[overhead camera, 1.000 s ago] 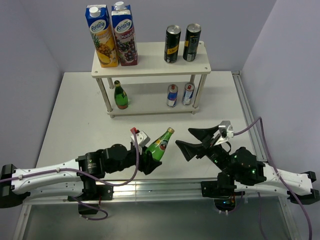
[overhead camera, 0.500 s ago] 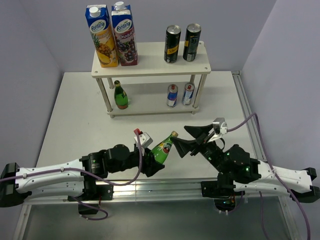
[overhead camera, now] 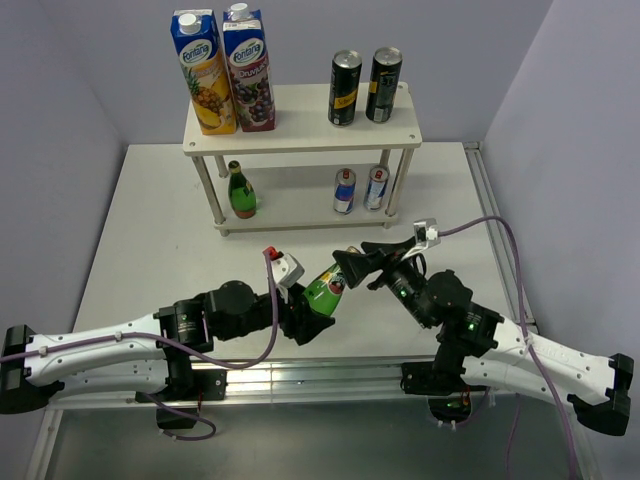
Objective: Place and organize the beverage onto the shelf
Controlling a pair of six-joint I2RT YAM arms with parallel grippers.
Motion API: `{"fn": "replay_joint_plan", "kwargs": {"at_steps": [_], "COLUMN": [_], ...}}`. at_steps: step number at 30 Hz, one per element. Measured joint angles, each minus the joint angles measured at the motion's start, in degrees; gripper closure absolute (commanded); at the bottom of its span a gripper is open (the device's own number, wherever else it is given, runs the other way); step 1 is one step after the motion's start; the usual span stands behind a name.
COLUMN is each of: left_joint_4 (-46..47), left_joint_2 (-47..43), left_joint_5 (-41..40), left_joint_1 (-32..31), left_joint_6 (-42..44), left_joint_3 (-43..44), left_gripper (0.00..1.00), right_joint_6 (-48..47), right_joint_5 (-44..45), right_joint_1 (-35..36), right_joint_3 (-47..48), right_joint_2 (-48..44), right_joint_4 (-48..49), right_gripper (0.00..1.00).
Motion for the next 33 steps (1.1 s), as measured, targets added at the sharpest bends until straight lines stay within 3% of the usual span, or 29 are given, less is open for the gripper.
{"fn": "replay_joint_plan", "kwargs": {"at_steps": [5, 8, 9, 11, 12, 14, 15, 25, 26, 29, 30, 33], "left_joint_4": [-0.02, 0.13, 0.15, 0.31, 0.33, 0.42, 1.05, 4.50, 4.59, 4.92, 4.96, 5.03], "left_joint_2": [0.04, 0.04, 0.04, 0.04, 0.07, 0.28, 0.55, 2.25, 2.56, 3.67, 4.11, 5.57], "left_joint_5": [-0.55, -1.07, -1.20, -1.60, -1.81, -2.08, -2.01, -2.01, -2.03, -2.29, -2.47, -3.34], "left_joint_1": [0.02, 0.02, 0.02, 0.13, 0.26, 0.57, 0.66, 1.46, 1.51, 1.55, 1.55, 1.55], "left_joint_6": [0.33, 0.66, 0.68, 0.83, 0.83, 1.29, 1.88, 2.34, 2.36, 2.45, 2.49, 2.56], "left_joint_3": [0.02, 0.02, 0.00, -0.11, -0.17, -0.33, -0.63, -1.22, -1.22, -1.22, -1.22, -1.22], "left_gripper": [1.00, 1.00, 1.00, 1.00, 1.00, 1.00, 1.00, 0.97, 0.80, 0.47, 0.31, 0.14], "right_joint_6": [1.44, 2.25, 2.69, 3.21, 3.82, 5.29, 7.67, 7.06, 6.80, 5.73, 5.40, 3.85], "right_joint_5": [-0.96, -1.92, -2.34, -3.21, -3.91, -4.66, -5.46, -4.72, -4.57, -4.35, -4.33, -4.28], "right_joint_1": [-0.59, -0.90, -0.98, -1.01, -1.05, -0.98, -0.94, -1.20, -1.20, -1.20, -1.20, -1.20], "right_joint_3": [0.00, 0.09, 0.28, 0.74, 1.14, 1.77, 2.32, 2.95, 2.95, 2.95, 2.97, 3.74], "right_joint_2": [1.73, 3.37, 4.02, 5.09, 5.60, 6.62, 6.97, 7.50, 7.50, 7.50, 7.58, 8.55], "right_joint_4": [1.42, 3.02, 3.56, 4.94, 5.70, 7.39, 8.90, 9.18, 9.03, 8.48, 8.17, 6.88], "right_gripper": [0.00, 0.10, 0.21, 0.35, 0.57, 0.80, 1.00, 1.00, 1.00, 1.00, 1.00, 1.00]}}
